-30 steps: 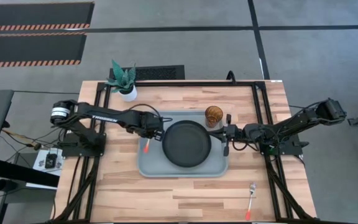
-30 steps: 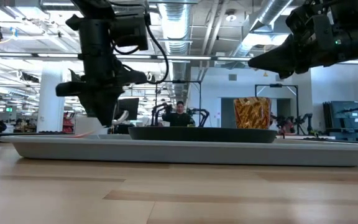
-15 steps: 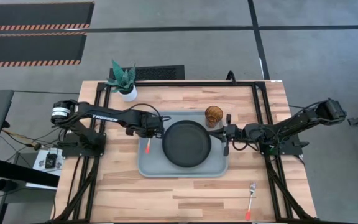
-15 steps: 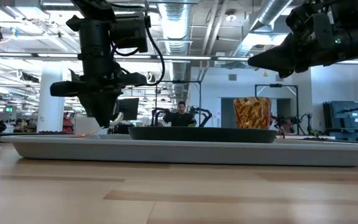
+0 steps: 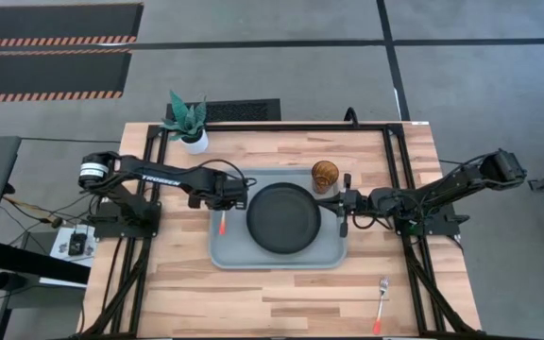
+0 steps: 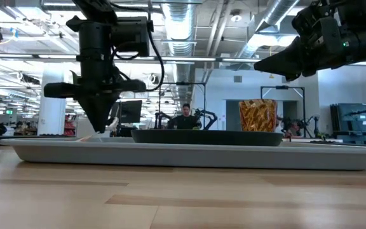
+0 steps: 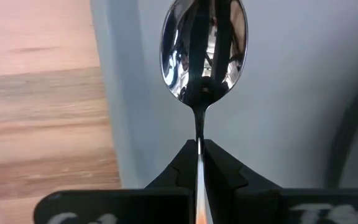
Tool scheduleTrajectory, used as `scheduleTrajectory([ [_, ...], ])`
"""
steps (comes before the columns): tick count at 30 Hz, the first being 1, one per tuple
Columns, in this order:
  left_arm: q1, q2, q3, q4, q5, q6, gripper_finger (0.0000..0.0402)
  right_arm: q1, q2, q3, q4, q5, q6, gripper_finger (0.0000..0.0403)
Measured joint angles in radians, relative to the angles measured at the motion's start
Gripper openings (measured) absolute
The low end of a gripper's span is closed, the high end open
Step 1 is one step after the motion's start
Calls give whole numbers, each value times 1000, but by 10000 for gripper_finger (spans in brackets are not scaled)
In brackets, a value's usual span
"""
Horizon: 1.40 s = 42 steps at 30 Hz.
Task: Pick and place plate/cup/fork/spoon on tray
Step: Put the orange spoon on the gray tray to the left of the black plate
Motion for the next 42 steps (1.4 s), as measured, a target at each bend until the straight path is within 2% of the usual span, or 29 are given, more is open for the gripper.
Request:
scheduleTrajectory([
  [4, 0, 26, 0, 8, 28, 38, 0, 0, 0, 0, 3, 0, -2, 10],
  [17, 30, 36, -1, 6, 1, 93, 0, 1, -1, 1, 27, 0, 4, 9],
  [42, 32, 84, -2, 56, 34, 92, 0, 1, -1, 1, 27, 1, 5, 10],
])
